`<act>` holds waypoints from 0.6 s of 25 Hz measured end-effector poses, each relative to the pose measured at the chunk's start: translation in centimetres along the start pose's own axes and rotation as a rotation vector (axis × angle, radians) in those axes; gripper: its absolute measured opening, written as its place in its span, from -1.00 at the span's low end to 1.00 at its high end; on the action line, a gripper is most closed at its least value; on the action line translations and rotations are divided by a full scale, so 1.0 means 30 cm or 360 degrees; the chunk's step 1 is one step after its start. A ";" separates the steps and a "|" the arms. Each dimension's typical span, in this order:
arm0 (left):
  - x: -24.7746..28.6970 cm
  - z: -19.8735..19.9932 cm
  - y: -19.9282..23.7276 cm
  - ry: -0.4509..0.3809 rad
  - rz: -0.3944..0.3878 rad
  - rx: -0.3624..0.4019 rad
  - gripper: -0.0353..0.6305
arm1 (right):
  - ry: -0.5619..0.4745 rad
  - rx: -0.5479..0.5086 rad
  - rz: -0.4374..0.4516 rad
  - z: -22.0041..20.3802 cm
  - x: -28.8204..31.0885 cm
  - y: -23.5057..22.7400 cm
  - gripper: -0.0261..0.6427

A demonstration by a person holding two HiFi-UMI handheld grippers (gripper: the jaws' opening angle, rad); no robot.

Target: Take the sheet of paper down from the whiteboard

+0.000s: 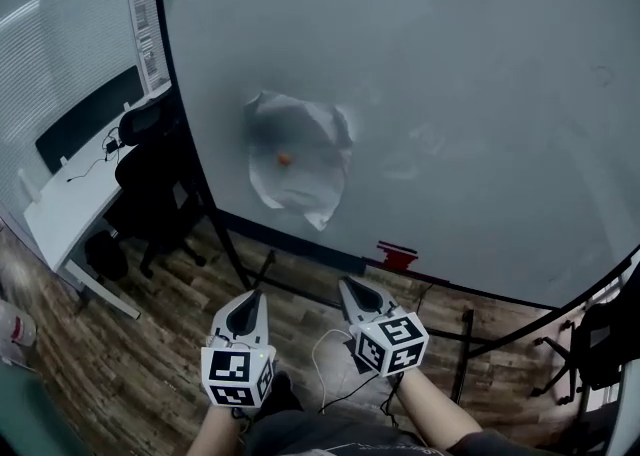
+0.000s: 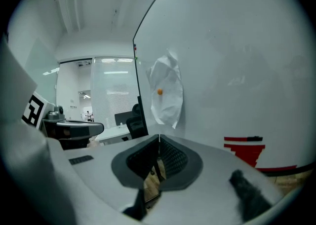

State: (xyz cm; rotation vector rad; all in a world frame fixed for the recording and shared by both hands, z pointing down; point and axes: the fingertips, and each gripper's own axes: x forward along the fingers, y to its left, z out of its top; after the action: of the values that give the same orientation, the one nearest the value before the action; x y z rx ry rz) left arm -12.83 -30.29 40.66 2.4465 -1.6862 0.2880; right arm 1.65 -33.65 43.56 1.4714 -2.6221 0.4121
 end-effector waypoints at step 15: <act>0.366 0.135 0.166 -0.0028 -0.0372 0.0068 -0.85 | 0.0036 0.0115 -0.0367 0.047 0.263 -0.125 -0.85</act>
State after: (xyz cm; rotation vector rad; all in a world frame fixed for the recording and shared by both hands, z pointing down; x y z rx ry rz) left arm -13.39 -42.94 39.52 2.6518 -1.3948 0.2748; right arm 0.74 -42.39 44.65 1.7552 -2.4062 0.4988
